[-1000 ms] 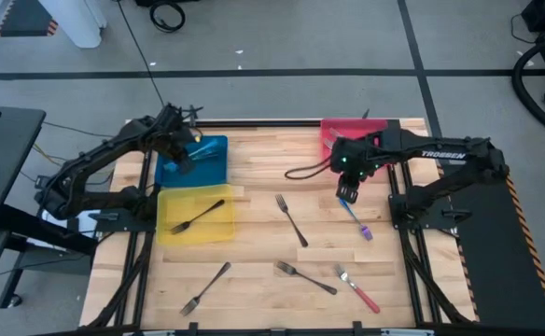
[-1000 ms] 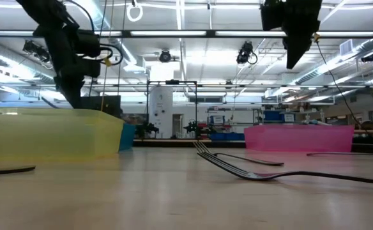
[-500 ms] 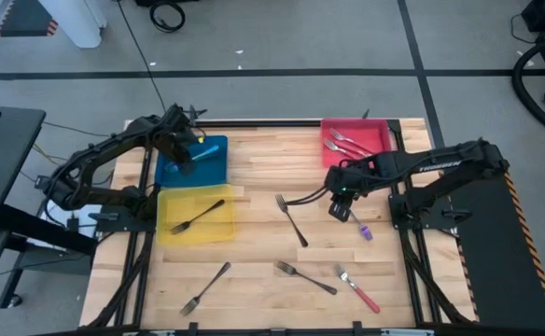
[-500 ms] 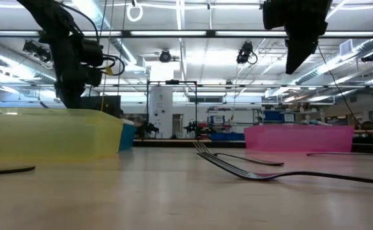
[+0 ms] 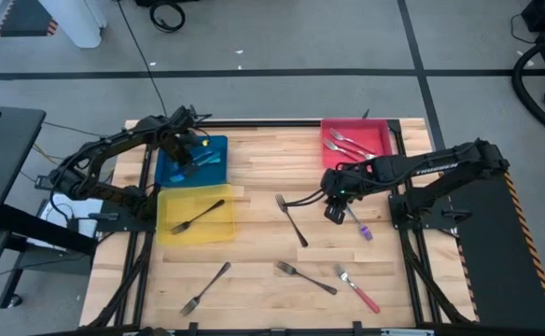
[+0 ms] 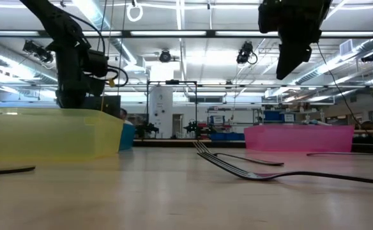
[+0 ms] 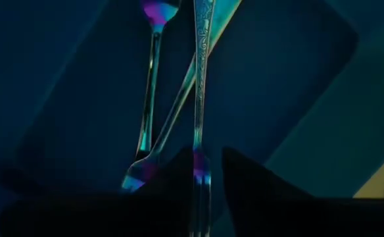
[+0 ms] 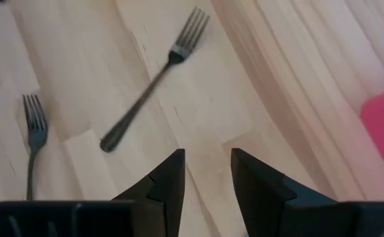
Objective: Sort silverware by color (type)
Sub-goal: Put the black fork into the yellow bin
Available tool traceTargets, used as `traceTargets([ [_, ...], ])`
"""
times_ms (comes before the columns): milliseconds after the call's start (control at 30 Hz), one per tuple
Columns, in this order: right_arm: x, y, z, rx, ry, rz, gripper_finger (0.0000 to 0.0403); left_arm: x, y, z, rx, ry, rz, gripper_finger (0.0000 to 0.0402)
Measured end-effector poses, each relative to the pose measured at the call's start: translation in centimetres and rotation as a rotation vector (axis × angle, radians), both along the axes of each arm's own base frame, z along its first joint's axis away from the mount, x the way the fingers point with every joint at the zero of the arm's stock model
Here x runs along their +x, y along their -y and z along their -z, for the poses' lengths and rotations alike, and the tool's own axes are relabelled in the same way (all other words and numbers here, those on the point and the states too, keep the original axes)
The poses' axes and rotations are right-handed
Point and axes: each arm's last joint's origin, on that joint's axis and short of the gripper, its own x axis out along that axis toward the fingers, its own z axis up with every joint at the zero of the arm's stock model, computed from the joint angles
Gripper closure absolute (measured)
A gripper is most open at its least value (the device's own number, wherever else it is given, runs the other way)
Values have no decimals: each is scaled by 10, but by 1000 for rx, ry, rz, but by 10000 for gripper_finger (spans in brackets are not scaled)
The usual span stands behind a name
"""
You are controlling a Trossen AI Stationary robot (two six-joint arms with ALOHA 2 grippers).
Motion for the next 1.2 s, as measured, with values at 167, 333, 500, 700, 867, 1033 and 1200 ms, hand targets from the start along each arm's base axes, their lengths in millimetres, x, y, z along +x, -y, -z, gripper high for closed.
traceTargets([
  [167,8,0,-3,1,91,-12,272,7,-3,-12,27,26,-9,300],
  [333,19,0,-11,-6,231,-35,272,28,-1,-40,66,77,26,297],
  [500,34,-2,-9,11,306,-39,272,54,10,-68,130,146,136,297],
  [700,57,-3,14,20,276,-42,268,79,30,-91,170,209,258,296],
  [867,74,0,37,60,242,4,258,93,48,-102,181,243,343,296],
  [1033,83,0,60,123,178,117,256,101,64,-104,175,253,412,296],
  [1200,90,-1,82,217,110,207,257,106,75,-104,159,260,432,296],
])
